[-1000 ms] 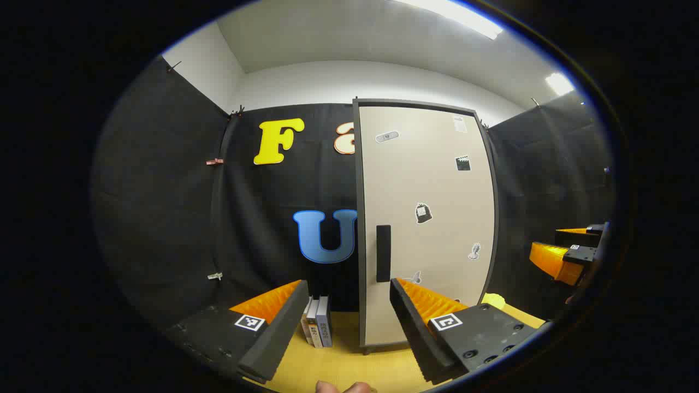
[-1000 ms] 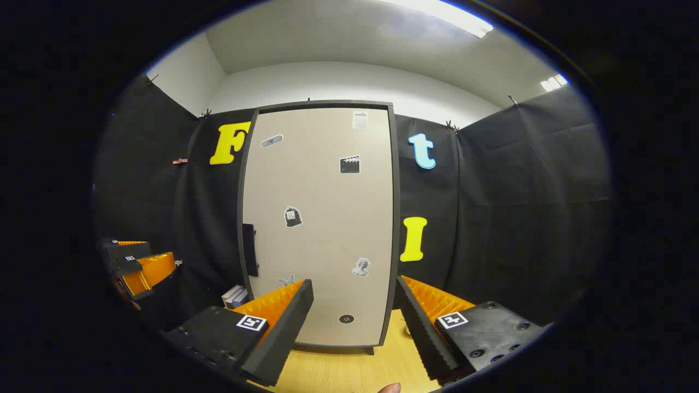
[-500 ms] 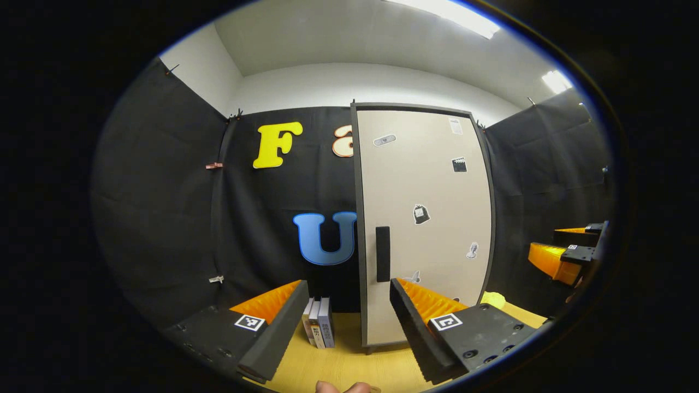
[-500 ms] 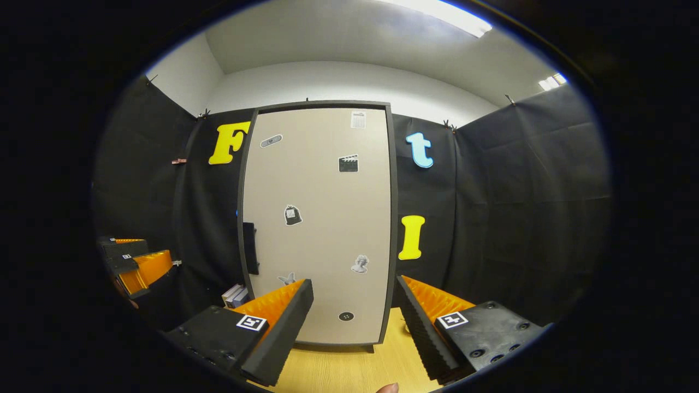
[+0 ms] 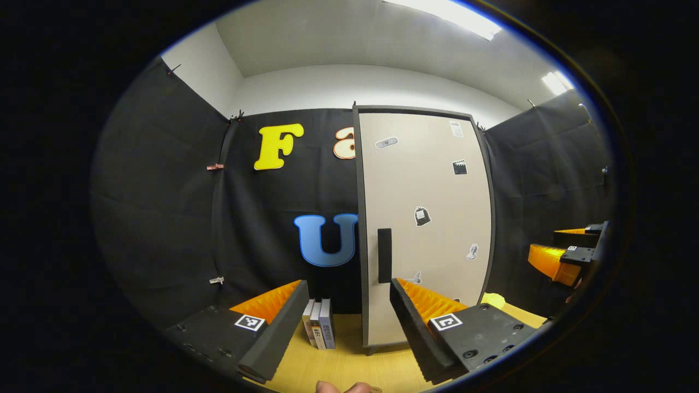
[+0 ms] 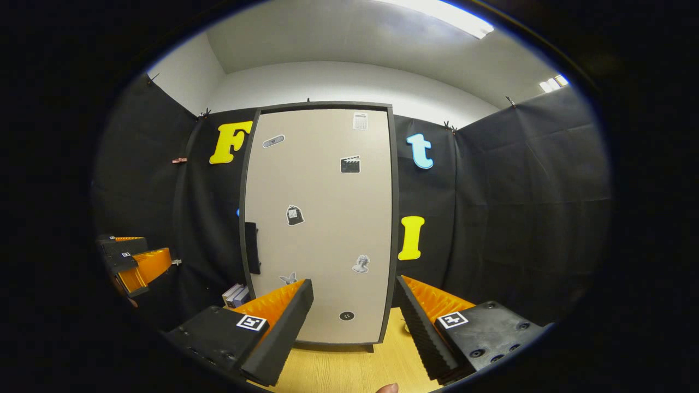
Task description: Open the cabinet door with the right hand, grasp the bottle in the cabinet with the left hand and place it on the coaster, then close the cabinet door with the right hand.
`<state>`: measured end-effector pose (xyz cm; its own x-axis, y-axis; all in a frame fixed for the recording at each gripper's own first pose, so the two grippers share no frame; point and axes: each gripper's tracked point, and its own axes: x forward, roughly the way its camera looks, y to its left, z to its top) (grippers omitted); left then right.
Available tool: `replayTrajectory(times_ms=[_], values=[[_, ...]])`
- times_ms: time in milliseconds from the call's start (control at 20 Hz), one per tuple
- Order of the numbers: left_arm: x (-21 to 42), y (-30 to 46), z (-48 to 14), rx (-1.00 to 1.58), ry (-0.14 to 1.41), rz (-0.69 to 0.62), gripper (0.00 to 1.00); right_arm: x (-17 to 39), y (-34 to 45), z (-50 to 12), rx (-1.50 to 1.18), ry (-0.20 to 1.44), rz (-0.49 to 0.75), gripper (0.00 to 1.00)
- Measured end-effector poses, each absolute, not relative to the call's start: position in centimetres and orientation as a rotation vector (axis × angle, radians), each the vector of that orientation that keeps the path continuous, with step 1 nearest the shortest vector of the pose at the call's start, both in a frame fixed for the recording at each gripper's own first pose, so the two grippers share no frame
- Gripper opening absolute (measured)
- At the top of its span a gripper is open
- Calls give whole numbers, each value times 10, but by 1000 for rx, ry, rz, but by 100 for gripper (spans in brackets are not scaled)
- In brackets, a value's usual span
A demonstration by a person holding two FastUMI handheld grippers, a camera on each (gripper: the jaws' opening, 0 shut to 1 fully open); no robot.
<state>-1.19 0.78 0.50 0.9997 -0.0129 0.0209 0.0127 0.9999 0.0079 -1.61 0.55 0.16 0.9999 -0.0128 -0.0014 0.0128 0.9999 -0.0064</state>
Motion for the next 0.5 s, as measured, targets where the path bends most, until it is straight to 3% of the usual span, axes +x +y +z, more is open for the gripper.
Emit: replayTrajectory(times_ms=[500], values=[[-12,24,-2,-5,-16,-9,94,-5,43,2,3,2,40,97]])
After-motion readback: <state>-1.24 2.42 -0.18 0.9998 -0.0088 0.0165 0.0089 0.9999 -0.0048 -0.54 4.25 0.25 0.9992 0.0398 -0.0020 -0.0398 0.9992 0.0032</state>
